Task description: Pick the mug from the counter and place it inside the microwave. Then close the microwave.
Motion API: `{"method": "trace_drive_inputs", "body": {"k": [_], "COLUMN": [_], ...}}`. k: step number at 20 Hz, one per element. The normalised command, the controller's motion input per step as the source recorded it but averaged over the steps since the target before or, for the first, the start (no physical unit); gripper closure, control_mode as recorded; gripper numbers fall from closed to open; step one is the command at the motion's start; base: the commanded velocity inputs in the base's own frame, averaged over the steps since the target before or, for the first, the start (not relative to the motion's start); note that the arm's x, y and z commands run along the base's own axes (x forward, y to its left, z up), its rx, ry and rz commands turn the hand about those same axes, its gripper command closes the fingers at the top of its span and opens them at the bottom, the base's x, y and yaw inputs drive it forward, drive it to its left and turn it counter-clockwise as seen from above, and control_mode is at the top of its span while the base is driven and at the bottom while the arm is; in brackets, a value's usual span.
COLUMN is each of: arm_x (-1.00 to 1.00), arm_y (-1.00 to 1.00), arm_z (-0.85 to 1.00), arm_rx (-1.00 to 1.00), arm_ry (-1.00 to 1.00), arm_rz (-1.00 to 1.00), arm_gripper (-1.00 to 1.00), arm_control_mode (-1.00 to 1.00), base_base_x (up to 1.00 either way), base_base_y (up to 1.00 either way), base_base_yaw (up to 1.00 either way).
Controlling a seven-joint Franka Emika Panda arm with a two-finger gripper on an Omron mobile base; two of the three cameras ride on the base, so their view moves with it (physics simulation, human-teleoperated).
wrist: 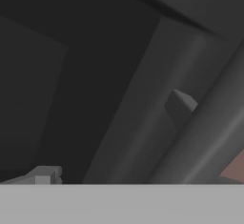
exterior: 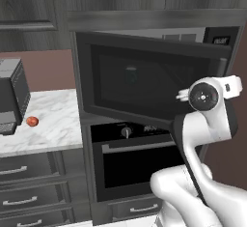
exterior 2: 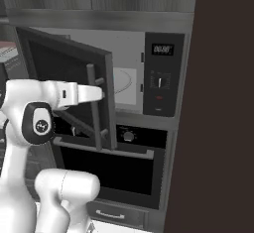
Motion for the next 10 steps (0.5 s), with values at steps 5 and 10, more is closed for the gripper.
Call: {"method": "trace_drive_inputs", "body": {"k": [5, 10], "arm_x": [0.56, 0.62], "arm_y": [-0.2, -0.2], "arm_z": [0.0, 0.0], "arm_rx": [0.06, 0.11], "arm_ry": [0.0, 0.0], "arm_rz": [0.0, 0.0], "arm_gripper": [-1.0, -1.0], "arm_control_mode": [-1.0, -1.0], "base_base_x": [0.0, 0.0], "base_base_y": [0.0, 0.0], "base_base_yaw": [0.0, 0.0]}}
